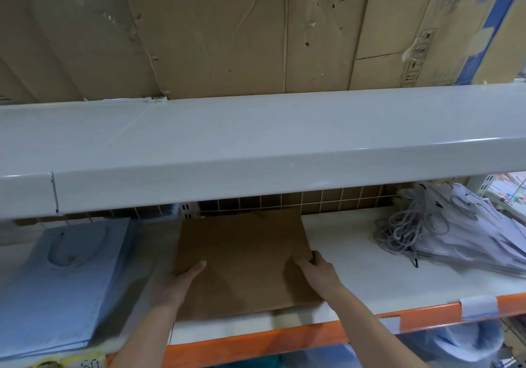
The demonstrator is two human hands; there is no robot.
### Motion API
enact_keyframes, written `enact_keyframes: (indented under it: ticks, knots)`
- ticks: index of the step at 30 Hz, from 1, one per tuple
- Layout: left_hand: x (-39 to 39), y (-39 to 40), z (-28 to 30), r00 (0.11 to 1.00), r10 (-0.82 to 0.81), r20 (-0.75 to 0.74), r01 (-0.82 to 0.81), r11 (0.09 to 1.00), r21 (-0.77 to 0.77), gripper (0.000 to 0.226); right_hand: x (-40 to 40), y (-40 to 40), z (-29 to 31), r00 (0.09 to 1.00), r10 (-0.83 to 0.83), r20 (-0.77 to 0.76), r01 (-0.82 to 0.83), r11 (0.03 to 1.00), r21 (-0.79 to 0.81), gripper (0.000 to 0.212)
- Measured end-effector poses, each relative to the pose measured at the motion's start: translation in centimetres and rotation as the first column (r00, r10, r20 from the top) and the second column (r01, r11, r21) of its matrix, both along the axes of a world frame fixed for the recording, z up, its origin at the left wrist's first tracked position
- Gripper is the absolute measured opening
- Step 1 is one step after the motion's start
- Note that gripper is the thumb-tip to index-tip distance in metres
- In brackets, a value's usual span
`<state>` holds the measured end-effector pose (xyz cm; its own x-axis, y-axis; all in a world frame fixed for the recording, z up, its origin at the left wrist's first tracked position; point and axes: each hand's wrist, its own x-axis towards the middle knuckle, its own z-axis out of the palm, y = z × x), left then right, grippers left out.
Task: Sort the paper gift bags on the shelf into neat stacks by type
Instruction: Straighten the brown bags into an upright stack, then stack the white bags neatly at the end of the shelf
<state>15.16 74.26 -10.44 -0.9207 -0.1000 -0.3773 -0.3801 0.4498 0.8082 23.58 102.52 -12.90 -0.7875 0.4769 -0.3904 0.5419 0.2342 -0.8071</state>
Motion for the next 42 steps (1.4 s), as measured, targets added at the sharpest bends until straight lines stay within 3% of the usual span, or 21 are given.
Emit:
enact_keyframes:
  ticks: [2, 4, 6, 8, 10, 12, 14, 18, 23, 28, 37, 42]
  knots:
    - [-0.7, 0.0, -0.2, 0.998, -0.063, 0.021, 0.066, 0.967, -0.245, 0.100, 0.1, -0.1, 0.4, 0.999, 0.009, -0.032, -0.010, 1.000, -0.019, 0.078]
    - [-1.3, 0.5, -0.3, 0.994, -0.112, -0.020, 0.088, 0.866, -0.492, 0.107, 0.3, -0.1, 0.8, 0.995, 0.065, -0.073, -0.064, 0.998, 0.006, 0.073]
    - [-1.1, 1.4, 0.2, 0.970, -0.167, -0.178, 0.052, 0.854, -0.518, 0.087, 0.3, 0.0, 0.9, 0.987, 0.123, -0.105, -0.115, 0.990, 0.084, 0.074]
    - [-0.8, 2.4, 0.3, 0.884, -0.337, -0.325, 0.100, 0.814, -0.572, 0.058, 0.2, -0.2, 1.0, 0.978, 0.161, -0.135, -0.133, 0.972, 0.196, 0.075]
    - [-0.8, 3.3, 0.1, 0.796, -0.500, -0.342, 0.202, 0.752, -0.628, 0.047, 0.3, -0.4, 0.8, 0.972, 0.203, -0.118, -0.160, 0.940, 0.300, 0.070]
    - [-1.0, 3.7, -0.1, 0.773, -0.565, -0.290, 0.279, 0.712, -0.645, 0.045, 0.3, -0.6, 0.9, 0.968, 0.240, -0.076, -0.198, 0.910, 0.365, 0.063]
    - [-1.2, 3.6, -0.6, 0.766, -0.595, -0.245, 0.301, 0.668, -0.681, 0.057, 0.3, -0.7, 0.8, 0.968, 0.248, -0.048, -0.211, 0.897, 0.389, 0.059]
    - [-1.4, 3.5, -1.2, 0.764, -0.605, -0.227, 0.286, 0.632, -0.721, 0.084, 0.1, -0.7, 0.9, 0.979, 0.201, -0.033, -0.182, 0.936, 0.301, 0.059]
    - [-1.1, 3.6, -1.5, 0.749, -0.625, -0.220, 0.284, 0.602, -0.746, 0.061, 0.4, -0.4, 1.3, 0.976, 0.216, -0.021, -0.204, 0.947, 0.249, 0.063]
    - [-0.7, 4.3, -1.2, 0.765, -0.605, -0.220, 0.262, 0.604, -0.753, 0.046, 1.2, -0.1, 0.9, 0.976, 0.211, -0.054, -0.184, 0.932, 0.313, 0.057]
    - [1.3, 10.7, 0.4, 0.794, -0.532, -0.294, 0.193, 0.679, -0.709, 0.055, 2.9, 4.3, 2.8, 0.959, 0.241, -0.149, -0.187, 0.933, 0.308, 0.055]
    - [3.6, 17.9, 2.3, 0.796, -0.516, -0.317, 0.209, 0.725, -0.656, 0.058, 5.0, 10.2, 5.9, 0.915, 0.327, -0.236, -0.201, 0.877, 0.436, 0.047]
